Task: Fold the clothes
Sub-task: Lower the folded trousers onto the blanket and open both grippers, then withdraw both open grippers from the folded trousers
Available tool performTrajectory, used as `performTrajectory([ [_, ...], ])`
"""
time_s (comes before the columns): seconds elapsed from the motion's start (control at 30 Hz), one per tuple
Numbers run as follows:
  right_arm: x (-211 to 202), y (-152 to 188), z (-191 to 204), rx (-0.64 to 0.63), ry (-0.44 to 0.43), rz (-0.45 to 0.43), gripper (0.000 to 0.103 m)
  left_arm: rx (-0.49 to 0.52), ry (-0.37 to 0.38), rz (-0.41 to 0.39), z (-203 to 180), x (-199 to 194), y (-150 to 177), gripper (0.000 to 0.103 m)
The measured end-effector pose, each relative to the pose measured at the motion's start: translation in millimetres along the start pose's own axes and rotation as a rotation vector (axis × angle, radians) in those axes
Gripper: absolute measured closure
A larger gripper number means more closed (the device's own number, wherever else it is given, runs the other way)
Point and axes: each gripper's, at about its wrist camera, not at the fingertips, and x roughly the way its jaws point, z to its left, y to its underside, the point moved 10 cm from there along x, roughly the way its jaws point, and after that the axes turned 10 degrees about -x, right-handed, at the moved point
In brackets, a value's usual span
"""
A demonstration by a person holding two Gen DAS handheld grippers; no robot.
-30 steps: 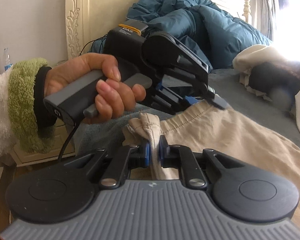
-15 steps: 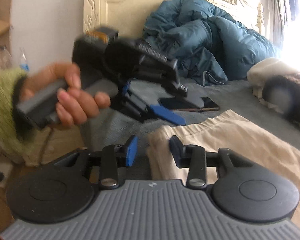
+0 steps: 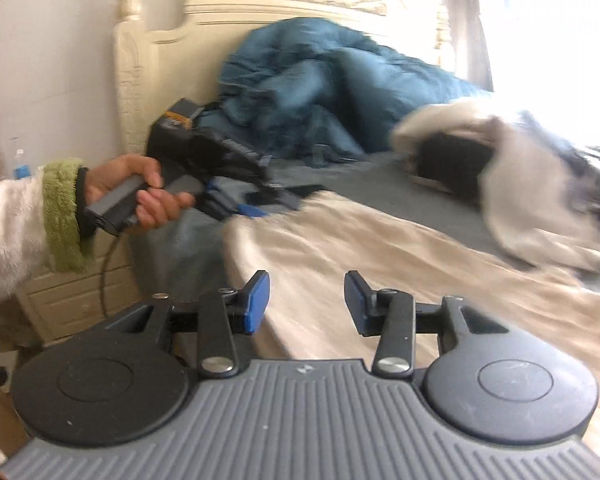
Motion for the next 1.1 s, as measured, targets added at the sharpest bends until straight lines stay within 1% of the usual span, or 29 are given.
performTrajectory([
  [0.07, -20, 9, -16, 0.022, 0.058, 0.005, 0.062, 0.004, -0.011, -0.002, 0, 2, 1, 0.06],
  [0.1, -27, 13, -24, 0.036, 0.089, 0.003, 0.062, 0.008, -0.021, -0.006, 0, 3, 1, 0.068],
  [0.13, -34, 16, -32, 0.05, 0.12, 0.001, 0.062, 0.017, -0.03, -0.008, 0, 4, 2, 0.074],
  [0.23, -53, 29, -54, 0.127, 0.195, -0.009, 0.062, 0.029, -0.042, -0.019, -2, 3, 4, 0.076],
  [0.37, -68, 43, -77, 0.231, 0.24, -0.024, 0.062, 0.033, -0.01, -0.023, -8, -4, 6, 0.078],
  [0.43, -72, 48, -83, 0.246, 0.255, -0.025, 0.062, 0.044, -0.004, -0.023, -10, -6, 6, 0.078],
  [0.57, -72, 52, -87, 0.249, 0.263, -0.03, 0.062, 0.032, -0.039, -0.01, -5, 4, 8, 0.078],
  [0.67, -69, 52, -90, 0.253, 0.263, -0.033, 0.062, 0.023, -0.036, -0.046, -6, 4, 6, 0.082],
  [0.73, -71, 51, -90, 0.253, 0.266, -0.035, 0.062, 0.022, -0.03, -0.062, -7, 2, 6, 0.087],
  [0.83, -74, 50, -91, 0.249, 0.274, -0.035, 0.062, 0.02, -0.02, -0.086, -10, -2, 5, 0.09],
  [1.0, -80, 53, -96, 0.264, 0.291, -0.031, 0.062, 0.018, 0.003, -0.113, -14, -10, 0, 0.091],
  [1.1, -83, 55, -100, 0.269, 0.299, -0.029, 0.062, 0.017, -0.019, -0.122, -10, -10, -3, 0.091],
])
